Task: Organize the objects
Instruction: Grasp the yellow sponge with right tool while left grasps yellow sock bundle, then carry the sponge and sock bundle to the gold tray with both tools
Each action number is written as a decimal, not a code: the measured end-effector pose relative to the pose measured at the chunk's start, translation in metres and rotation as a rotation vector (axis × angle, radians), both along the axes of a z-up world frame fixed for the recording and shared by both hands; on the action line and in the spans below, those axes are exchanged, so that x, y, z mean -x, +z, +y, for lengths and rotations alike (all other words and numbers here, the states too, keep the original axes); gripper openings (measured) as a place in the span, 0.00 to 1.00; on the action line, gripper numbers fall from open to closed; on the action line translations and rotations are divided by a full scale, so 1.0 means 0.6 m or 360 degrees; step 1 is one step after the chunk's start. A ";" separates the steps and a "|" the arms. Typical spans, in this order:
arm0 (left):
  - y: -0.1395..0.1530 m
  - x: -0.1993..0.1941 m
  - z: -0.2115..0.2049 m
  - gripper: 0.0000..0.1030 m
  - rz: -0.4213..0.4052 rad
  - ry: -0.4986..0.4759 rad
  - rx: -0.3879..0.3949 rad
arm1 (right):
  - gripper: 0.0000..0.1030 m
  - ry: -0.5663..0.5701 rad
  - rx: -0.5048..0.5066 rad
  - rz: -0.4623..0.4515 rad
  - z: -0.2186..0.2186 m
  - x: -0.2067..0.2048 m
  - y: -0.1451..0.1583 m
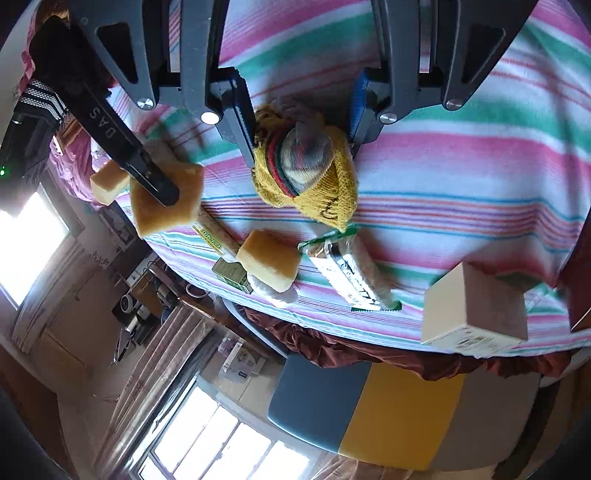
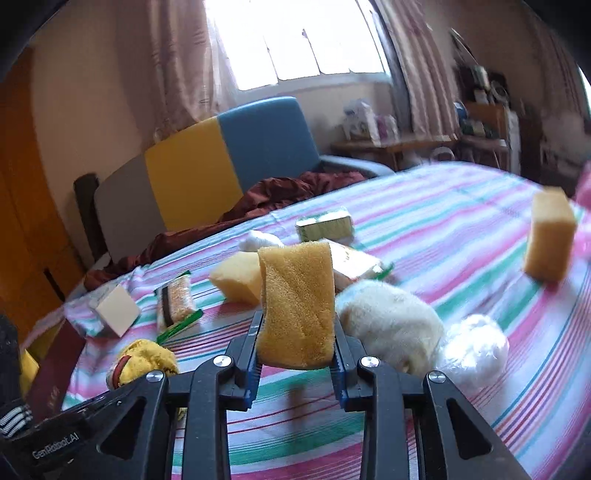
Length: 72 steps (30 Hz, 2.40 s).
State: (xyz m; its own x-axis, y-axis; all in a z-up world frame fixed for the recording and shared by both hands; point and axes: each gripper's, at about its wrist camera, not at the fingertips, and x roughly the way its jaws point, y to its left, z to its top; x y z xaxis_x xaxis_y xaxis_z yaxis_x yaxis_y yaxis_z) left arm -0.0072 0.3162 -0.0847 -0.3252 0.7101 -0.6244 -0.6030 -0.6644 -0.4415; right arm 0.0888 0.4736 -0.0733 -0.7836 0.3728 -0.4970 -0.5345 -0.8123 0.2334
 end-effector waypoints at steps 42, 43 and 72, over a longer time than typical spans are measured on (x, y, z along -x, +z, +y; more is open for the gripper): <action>0.107 -0.032 -0.316 0.40 0.0140 0.0175 -0.0035 | 0.30 0.0233 -0.0364 -0.0328 -0.124 0.022 -0.020; 0.106 -0.025 -0.323 0.40 0.0130 0.0193 -0.0035 | 0.30 0.0237 -0.0356 -0.0325 -0.125 0.021 -0.020; 0.085 0.033 -0.607 0.40 -0.0084 0.0835 0.0048 | 0.30 0.1266 -0.0246 -0.0030 -0.511 0.098 0.128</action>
State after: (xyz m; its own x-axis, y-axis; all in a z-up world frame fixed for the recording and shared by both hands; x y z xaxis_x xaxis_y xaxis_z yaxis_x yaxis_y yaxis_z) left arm -0.0271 -0.0479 -0.0335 -0.5999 0.4416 -0.6672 -0.1634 -0.8839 -0.4381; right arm 0.0298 0.1672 0.0035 -0.8348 -0.2272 -0.5015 0.2143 -0.9731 0.0840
